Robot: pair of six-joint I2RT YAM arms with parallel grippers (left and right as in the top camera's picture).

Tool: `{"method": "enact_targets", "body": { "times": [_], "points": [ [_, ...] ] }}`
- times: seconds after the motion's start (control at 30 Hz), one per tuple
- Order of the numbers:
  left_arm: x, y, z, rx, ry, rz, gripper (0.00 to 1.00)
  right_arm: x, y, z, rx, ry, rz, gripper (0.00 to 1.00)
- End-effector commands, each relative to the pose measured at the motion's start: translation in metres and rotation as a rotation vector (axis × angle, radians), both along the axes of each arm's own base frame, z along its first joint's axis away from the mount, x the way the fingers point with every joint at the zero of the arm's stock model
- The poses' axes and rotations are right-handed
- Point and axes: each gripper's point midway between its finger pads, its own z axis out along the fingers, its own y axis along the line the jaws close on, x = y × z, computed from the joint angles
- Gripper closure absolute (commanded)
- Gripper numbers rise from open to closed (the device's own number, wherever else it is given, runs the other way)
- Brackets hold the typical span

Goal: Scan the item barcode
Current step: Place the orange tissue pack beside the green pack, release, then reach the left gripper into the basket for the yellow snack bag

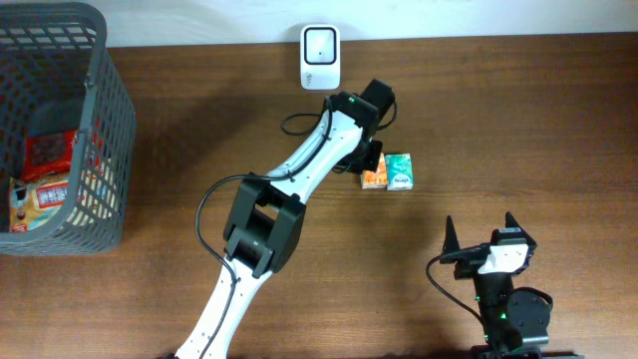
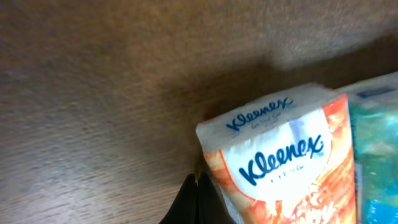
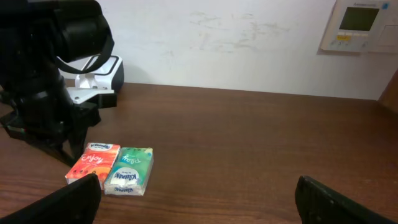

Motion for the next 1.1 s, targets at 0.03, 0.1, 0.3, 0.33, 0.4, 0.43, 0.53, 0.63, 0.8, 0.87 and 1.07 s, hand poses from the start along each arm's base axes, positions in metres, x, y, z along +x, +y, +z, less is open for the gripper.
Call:
{"method": "enact_targets", "body": {
  "times": [0.03, 0.1, 0.3, 0.33, 0.4, 0.43, 0.53, 0.63, 0.8, 0.87, 1.07],
  "points": [
    [0.038, 0.024, 0.075, -0.011, -0.117, 0.055, 0.81, 0.000, -0.003, -0.003, 0.001, 0.004, -0.015, 0.01],
    [0.065, 0.068, 0.152, -0.003, -0.279, 0.145, 0.21, 0.000, -0.003, -0.003, 0.001, 0.004, -0.015, 0.01],
    [0.077, 0.255, 0.305, -0.004, -0.576, 0.422, 0.01, 0.000, -0.003, -0.003, 0.000, 0.004, -0.015, 0.01],
    [0.067, 0.302, 0.327, 0.010, -0.613, 0.516, 0.01, 0.000, -0.003, -0.003, 0.001, 0.004, -0.015, 0.02],
    [0.038, 0.376, 0.369, 0.018, -0.697, 0.667, 0.01, 0.000, -0.003, -0.003, 0.001, 0.004, -0.015, 0.02],
    [0.023, 0.400, 0.386, -0.018, -0.729, 0.716, 0.01, 0.000, -0.003, -0.003, 0.001, 0.004, -0.015, 0.01],
    [-0.001, 0.468, 0.394, 0.023, -0.750, 0.880, 0.01, 0.000, -0.003, -0.003, 0.001, 0.004, -0.015, 0.01],
    [-0.025, 0.549, 0.351, 0.103, -0.626, 1.244, 0.01, 0.000, -0.003, -0.003, 0.001, 0.004, -0.015, 0.01],
    [-0.028, 0.592, 0.205, 0.201, -0.241, 1.456, 0.01, 0.000, -0.003, -0.003, 0.001, 0.004, -0.015, 0.02],
    [-0.023, 0.595, 0.149, 0.205, -0.177, 1.498, 0.01, 0.000, -0.003, -0.003, 0.001, 0.004, -0.015, 0.02],
    [-0.015, 0.591, 0.050, 0.209, -0.166, 1.480, 0.06, 0.000, -0.003, -0.003, 0.001, 0.004, -0.015, 0.02]
  ]
}}
